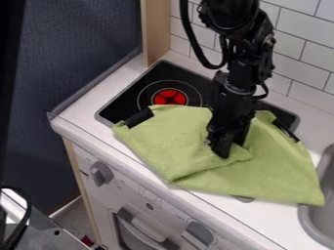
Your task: Unfold from right to left
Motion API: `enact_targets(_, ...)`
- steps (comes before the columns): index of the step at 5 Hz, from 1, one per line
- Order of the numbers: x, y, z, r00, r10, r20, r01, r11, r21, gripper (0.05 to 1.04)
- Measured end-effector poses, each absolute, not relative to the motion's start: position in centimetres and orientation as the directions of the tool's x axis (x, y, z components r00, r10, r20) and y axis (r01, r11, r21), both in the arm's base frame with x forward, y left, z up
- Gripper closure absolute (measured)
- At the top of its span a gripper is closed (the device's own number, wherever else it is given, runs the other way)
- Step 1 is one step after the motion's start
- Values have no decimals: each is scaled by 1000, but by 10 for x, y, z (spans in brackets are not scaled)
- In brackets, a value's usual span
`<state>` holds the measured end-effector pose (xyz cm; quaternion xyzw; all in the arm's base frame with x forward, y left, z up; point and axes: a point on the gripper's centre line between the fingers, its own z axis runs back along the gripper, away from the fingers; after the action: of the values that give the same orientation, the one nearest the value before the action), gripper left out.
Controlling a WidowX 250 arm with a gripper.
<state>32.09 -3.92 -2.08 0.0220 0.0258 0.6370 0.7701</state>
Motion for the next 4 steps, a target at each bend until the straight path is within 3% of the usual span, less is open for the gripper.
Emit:
enact_targets(1,329,-40,-8,219,976,-4,-976,219,7,925)
enact_targets(2,334,-39,8,277,961,-9,-960,276,-42,1012)
enact_targets(3,336,-25,25,259,966,2,-961,258,-100,1025)
enact_targets(4,334,2,22,196,980,-36,-972,190,-138,1026)
